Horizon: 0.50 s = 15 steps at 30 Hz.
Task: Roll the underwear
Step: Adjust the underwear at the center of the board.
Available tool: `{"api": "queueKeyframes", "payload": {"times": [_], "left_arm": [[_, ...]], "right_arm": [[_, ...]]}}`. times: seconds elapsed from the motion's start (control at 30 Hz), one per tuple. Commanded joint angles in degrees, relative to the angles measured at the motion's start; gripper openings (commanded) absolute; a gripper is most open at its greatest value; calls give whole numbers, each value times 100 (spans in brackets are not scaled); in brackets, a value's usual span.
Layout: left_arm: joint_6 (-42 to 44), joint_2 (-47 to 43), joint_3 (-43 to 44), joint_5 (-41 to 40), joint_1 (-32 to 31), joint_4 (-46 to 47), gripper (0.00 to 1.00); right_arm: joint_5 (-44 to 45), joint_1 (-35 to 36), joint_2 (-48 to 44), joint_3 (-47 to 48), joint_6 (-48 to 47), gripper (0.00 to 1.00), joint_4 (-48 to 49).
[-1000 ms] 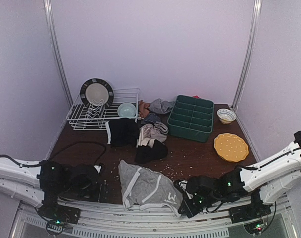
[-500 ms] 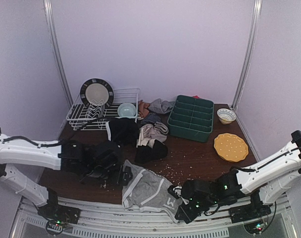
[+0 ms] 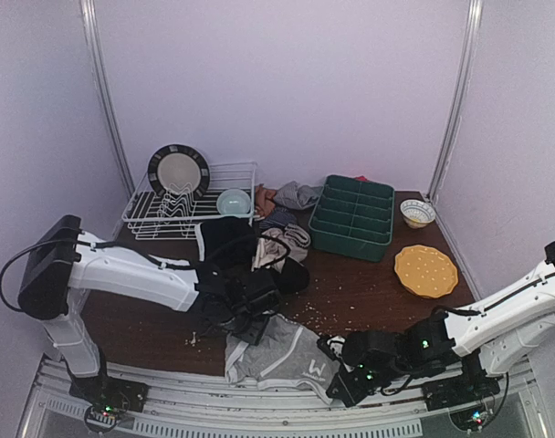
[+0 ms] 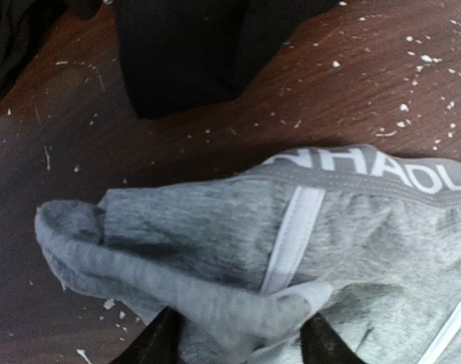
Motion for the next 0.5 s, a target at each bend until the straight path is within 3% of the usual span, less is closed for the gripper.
{"api": "queueKeyframes", "payload": {"times": [0.0, 0.1, 0.13, 0.3, 0.43, 0.47], "left_arm": [[27, -185, 4, -626, 209, 39, 36], [173, -1130, -225, -1046, 368, 54, 3], [261, -1486, -238, -1219, 384, 6, 0], [127, -3268, -470, -1240, 379, -730, 0], [-814, -4325, -1793, -590, 351, -970, 1], [-1080, -4496, -2119, -417, 351, -1039, 21]], "right_arm": [[399, 40, -130, -75, 63, 0, -49], [1049, 44, -335, 216, -192, 0, -608], [1286, 44, -453, 400, -332, 0, -858], [1156, 58, -721, 762, -667, 0, -968], [272, 88, 89, 446, -444, 0, -508], [-5, 116, 354, 374, -412, 0, -324]]}}
